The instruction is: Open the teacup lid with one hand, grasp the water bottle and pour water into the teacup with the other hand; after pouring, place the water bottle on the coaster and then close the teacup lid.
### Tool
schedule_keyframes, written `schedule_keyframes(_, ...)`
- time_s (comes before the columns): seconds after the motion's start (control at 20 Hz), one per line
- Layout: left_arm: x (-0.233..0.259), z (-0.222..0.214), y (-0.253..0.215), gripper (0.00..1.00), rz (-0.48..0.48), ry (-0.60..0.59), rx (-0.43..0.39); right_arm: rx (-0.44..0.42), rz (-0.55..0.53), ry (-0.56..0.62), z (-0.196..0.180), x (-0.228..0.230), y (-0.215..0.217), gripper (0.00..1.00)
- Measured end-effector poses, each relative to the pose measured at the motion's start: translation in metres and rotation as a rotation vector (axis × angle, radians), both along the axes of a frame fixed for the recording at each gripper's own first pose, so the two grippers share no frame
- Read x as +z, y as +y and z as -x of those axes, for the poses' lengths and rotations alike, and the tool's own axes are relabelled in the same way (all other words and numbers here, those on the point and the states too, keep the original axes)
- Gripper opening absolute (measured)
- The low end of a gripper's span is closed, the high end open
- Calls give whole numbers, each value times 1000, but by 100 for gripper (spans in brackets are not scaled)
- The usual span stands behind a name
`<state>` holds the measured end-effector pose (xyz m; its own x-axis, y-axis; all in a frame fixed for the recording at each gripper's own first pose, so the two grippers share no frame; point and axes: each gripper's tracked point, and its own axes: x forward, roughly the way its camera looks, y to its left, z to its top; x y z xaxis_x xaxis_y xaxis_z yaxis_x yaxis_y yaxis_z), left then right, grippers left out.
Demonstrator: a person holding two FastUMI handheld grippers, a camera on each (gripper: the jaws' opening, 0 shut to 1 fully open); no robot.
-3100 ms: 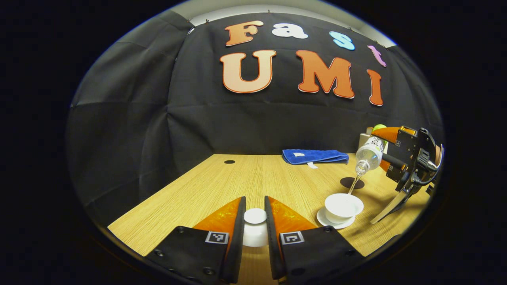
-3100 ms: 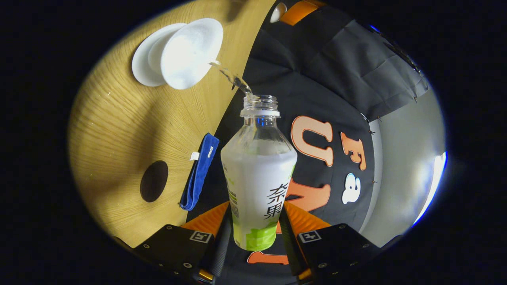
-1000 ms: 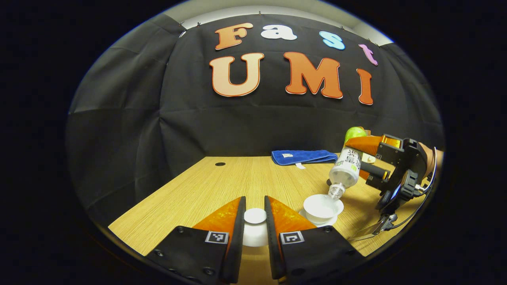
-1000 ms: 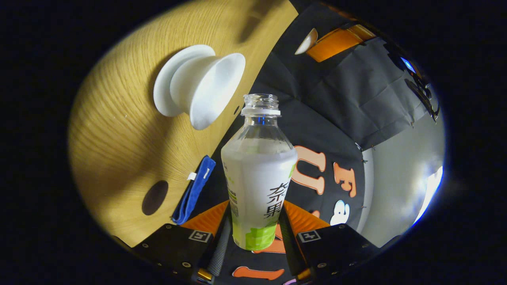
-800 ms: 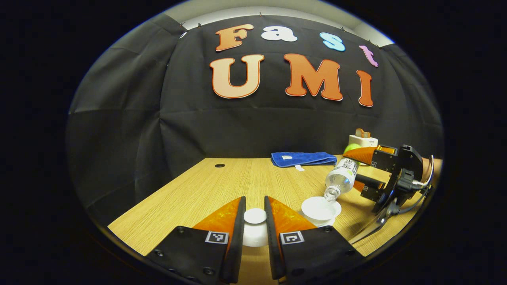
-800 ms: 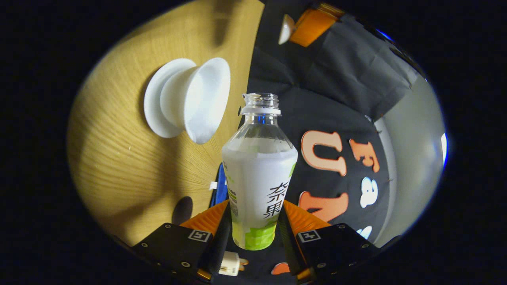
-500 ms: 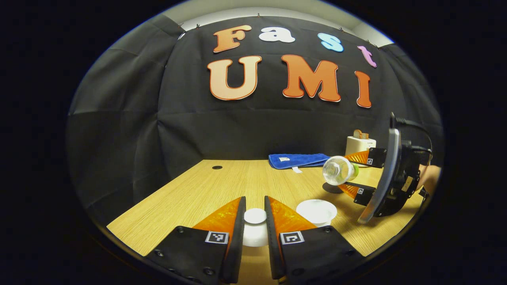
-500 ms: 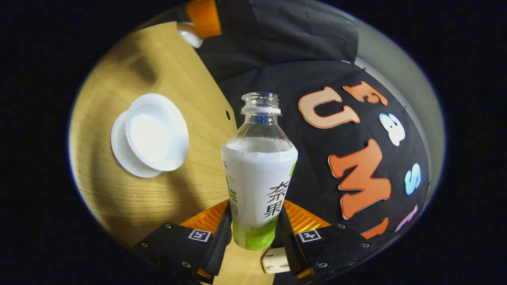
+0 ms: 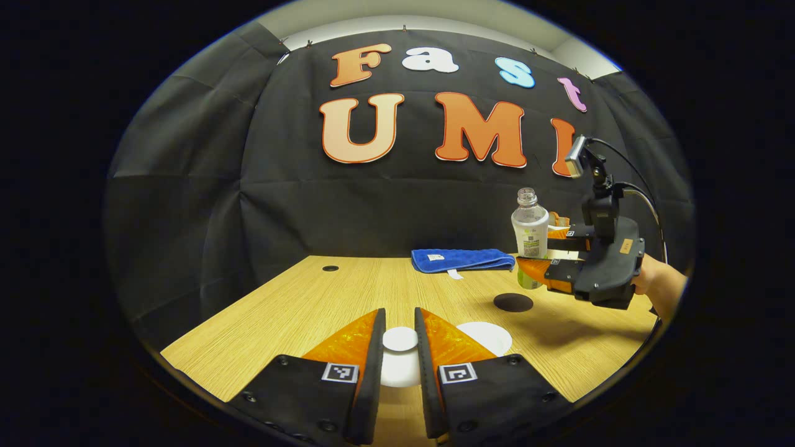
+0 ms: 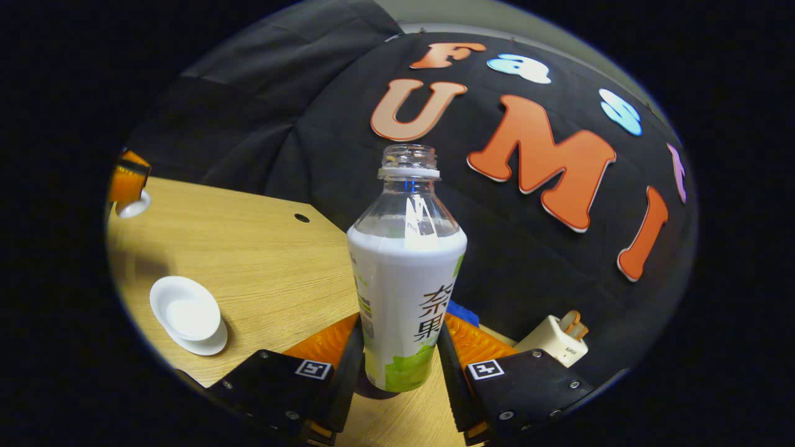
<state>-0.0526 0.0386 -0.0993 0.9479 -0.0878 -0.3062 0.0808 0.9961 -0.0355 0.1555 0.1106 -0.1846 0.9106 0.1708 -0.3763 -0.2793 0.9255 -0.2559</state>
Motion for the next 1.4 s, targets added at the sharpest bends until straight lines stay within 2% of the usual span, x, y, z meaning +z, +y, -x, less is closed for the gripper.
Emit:
schedule_keyframes(0.2, -1, -1, -4, 33, 10, 3, 1, -57, -212, 92, -16, -19, -16, 65)
schedule_keyframes(0.55, -2, 0, -8, 33, 32, 16, 12, -104, -358, 154, -39, -47, -21, 65)
schedule_keyframes(0.9, -6, 0, -14, 33, 29, 42, -1, -118, -346, 239, -32, -77, -21, 65)
schedule_keyframes(1.4, -8, -7, -42, 33, 56, 54, -66, -107, -364, 249, -27, -74, -21, 67)
